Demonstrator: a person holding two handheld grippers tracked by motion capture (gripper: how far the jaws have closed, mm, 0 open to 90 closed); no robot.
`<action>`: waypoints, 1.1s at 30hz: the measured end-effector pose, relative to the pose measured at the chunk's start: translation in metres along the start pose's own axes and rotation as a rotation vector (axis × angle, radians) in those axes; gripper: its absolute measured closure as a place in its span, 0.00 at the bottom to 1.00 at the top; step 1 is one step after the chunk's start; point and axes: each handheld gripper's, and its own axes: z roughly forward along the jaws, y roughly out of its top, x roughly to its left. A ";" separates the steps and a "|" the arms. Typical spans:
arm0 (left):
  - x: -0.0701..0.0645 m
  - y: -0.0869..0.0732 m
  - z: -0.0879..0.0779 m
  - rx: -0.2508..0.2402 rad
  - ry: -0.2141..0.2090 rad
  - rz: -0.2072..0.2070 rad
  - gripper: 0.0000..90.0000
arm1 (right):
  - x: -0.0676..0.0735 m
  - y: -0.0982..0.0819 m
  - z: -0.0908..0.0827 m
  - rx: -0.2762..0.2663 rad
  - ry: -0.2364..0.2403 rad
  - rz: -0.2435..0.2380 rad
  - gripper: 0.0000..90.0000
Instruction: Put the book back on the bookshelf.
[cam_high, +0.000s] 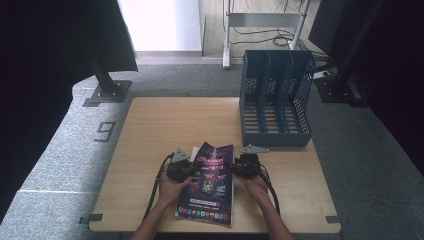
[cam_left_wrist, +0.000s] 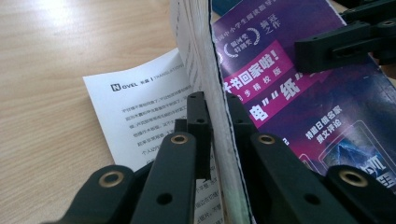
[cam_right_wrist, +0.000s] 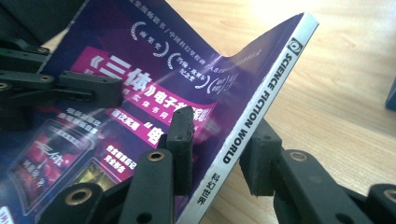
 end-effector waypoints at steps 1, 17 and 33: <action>0.000 0.001 -0.001 -0.009 -0.002 -0.001 0.94 | 0.001 0.001 -0.003 -0.009 0.000 -0.003 0.75; -0.003 0.017 -0.018 -0.076 -0.016 0.006 0.94 | 0.024 0.012 -0.029 -0.156 -0.026 -0.098 0.77; -0.008 0.028 -0.028 -0.112 -0.015 0.021 0.94 | 0.030 0.018 -0.041 -0.211 -0.020 -0.128 0.79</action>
